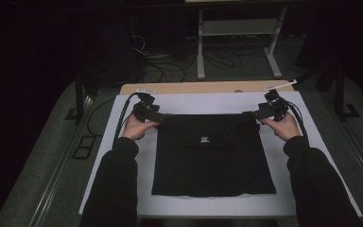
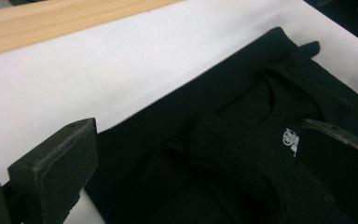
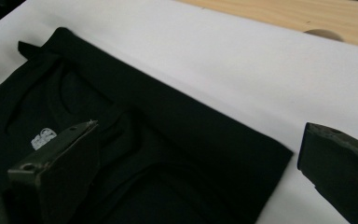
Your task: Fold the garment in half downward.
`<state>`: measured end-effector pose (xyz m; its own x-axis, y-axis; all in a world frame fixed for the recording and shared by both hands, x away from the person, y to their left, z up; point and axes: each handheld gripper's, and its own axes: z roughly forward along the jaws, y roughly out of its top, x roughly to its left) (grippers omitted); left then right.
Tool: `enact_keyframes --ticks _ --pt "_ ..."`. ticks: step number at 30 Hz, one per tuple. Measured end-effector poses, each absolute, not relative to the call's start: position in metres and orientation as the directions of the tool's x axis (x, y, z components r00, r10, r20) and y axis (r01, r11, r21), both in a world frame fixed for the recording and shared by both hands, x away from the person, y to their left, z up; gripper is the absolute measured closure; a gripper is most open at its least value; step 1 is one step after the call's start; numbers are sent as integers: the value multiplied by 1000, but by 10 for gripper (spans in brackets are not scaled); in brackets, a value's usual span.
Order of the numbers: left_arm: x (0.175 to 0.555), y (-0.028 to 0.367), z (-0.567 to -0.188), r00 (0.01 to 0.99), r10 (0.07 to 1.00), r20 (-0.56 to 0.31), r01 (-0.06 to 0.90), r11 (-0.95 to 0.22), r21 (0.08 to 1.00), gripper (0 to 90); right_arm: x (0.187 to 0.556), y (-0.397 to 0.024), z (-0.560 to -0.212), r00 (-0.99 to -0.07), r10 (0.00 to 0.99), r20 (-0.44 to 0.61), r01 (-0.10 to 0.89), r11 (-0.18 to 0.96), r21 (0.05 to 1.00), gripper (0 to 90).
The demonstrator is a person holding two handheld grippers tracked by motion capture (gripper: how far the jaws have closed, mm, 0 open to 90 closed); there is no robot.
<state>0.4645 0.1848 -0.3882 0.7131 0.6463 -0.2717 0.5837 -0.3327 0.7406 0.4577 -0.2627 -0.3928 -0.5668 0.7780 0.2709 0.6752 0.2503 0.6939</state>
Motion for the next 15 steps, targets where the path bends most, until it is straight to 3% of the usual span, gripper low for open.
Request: enact_keyframes --ticks 15 --pt "467 179 -397 714 631 -304 592 -312 743 0 456 -237 -402 -619 733 281 672 309 673 0"
